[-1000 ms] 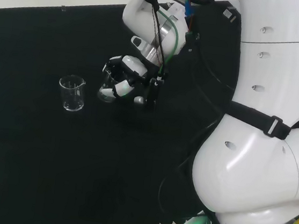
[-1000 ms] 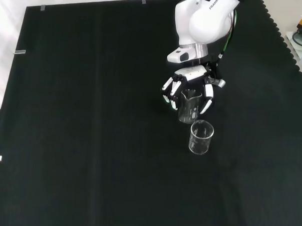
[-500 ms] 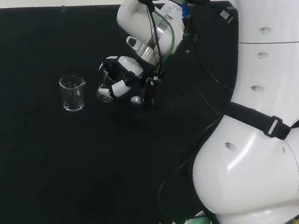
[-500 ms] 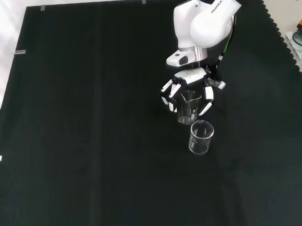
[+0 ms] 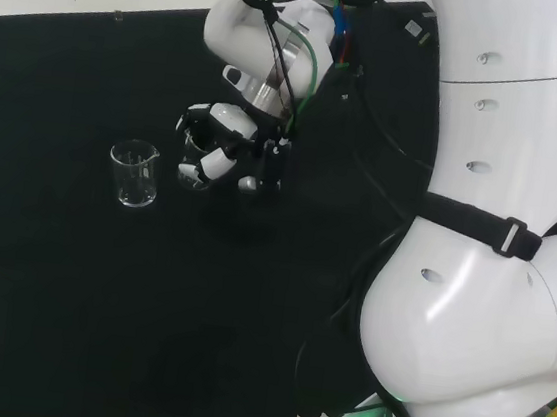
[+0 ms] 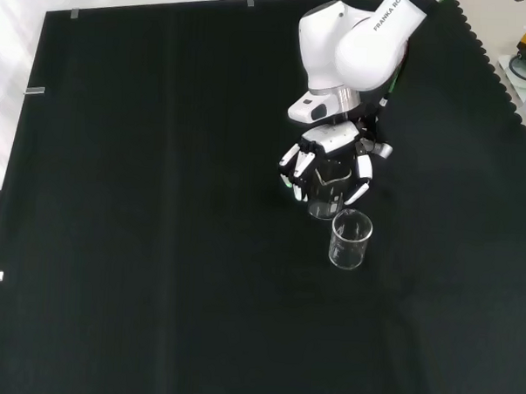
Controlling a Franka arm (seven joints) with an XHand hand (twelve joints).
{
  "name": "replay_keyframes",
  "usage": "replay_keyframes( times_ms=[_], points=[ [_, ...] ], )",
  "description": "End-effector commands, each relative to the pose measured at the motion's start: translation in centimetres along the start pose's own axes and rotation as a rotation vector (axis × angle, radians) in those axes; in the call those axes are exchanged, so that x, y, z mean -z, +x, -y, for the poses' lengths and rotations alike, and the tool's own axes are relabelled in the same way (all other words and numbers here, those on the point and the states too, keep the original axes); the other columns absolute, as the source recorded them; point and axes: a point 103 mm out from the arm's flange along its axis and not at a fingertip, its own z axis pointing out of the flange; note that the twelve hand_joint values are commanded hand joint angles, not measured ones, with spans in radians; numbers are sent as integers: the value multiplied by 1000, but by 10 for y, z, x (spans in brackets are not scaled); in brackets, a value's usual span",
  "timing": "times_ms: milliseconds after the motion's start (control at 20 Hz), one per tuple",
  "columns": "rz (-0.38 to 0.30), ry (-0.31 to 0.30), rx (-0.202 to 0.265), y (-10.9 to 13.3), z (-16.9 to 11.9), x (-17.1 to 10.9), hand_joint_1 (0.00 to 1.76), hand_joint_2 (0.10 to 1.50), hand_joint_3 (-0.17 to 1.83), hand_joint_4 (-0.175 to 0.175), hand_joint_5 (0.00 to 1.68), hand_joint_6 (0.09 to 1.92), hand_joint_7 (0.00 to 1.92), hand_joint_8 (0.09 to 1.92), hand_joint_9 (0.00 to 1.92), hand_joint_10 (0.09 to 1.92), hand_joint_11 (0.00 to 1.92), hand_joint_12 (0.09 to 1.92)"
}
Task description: Place the beaker back on the table.
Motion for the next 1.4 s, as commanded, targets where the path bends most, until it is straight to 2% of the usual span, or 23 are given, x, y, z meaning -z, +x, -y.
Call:
replay_keyframes(
  times_ms=[50, 400, 600, 1000, 1400],
  points=[
    [55, 33, 18, 10, -8, 3, 927, 358, 988, -60, 499, 753, 879, 605, 951, 474, 353, 1303],
    [65, 57, 24, 17, -11, 6, 902, 355, 985, -65, 461, 706, 816, 625, 883, 523, 301, 1320],
    [67, 74, 22, 18, -8, 8, 792, 345, 917, -71, 420, 645, 741, 651, 807, 572, 212, 1343],
    [98, 53, 8, 22, 7, 29, 742, 347, 884, -75, 411, 581, 697, 667, 756, 605, 169, 1359],
    [115, 21, -41, 24, 34, 61, 743, 352, 885, -76, 416, 566, 692, 668, 747, 609, 167, 1359]
  ],
)
